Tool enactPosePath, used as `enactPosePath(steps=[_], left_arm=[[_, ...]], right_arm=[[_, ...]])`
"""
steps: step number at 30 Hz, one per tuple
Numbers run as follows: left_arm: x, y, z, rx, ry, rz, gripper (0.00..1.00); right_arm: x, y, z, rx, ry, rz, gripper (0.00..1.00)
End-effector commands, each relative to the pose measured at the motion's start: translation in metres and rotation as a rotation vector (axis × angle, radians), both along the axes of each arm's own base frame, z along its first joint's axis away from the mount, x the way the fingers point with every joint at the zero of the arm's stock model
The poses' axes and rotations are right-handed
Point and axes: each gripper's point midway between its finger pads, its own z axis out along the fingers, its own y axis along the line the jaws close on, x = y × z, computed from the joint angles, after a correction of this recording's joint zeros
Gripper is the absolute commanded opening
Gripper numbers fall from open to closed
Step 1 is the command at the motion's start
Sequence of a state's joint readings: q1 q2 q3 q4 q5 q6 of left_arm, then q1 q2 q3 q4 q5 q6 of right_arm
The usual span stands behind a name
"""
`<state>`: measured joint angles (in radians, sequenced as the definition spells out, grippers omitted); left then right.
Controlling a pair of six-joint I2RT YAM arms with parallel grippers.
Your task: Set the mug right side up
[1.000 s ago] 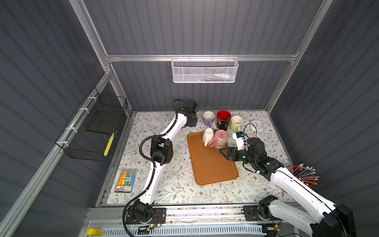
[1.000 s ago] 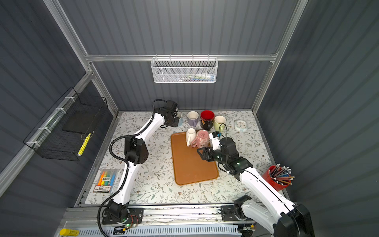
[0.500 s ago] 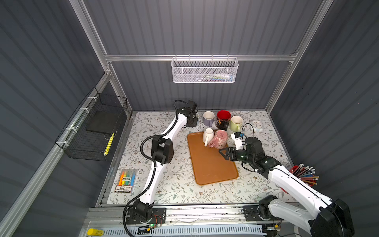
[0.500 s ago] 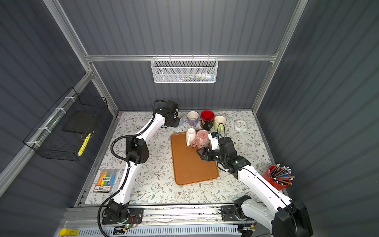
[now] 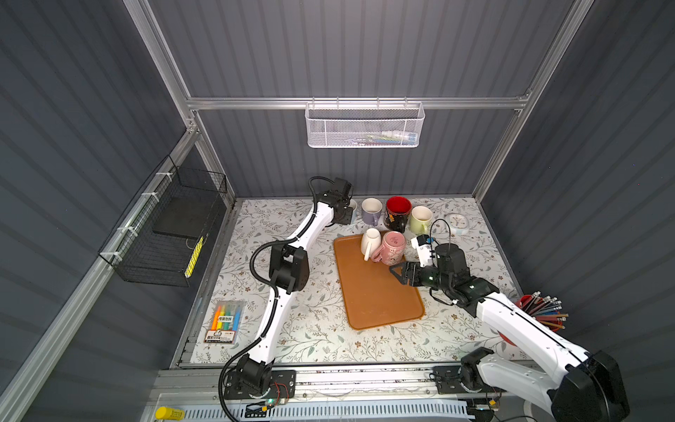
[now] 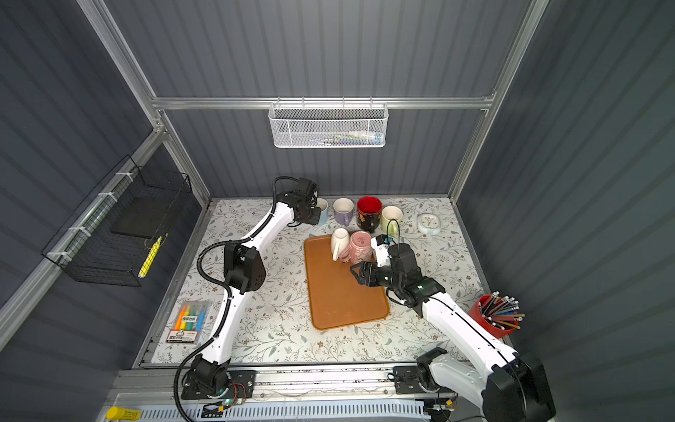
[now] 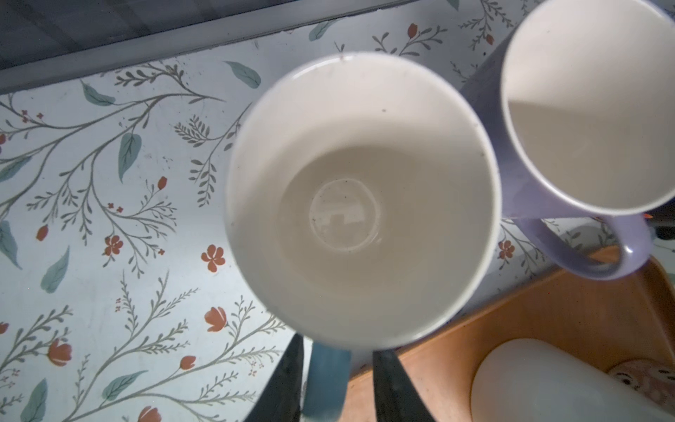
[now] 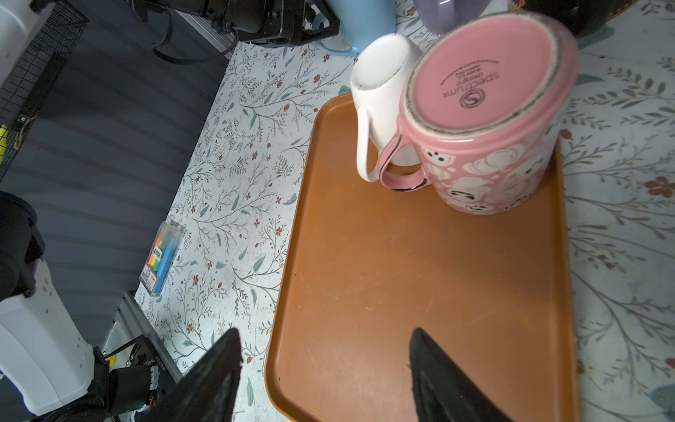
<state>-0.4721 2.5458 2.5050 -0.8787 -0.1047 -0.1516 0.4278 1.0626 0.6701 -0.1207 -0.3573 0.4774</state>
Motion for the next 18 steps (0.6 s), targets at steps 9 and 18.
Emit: enactPosePath(steps=[9, 18], left_arm=[[-0.017, 0.010, 0.059, -0.033, -0.091, 0.003, 0.58], [-0.055, 0.017, 0.119, -0.088, -0.195, -0.008, 0.81]], right_arm=[[0.019, -0.012, 0.005, -0.045, 0.028, -0.111, 0.70], [0.042, -0.033, -0.021, -0.172, 0.135, -0.347, 0.83]])
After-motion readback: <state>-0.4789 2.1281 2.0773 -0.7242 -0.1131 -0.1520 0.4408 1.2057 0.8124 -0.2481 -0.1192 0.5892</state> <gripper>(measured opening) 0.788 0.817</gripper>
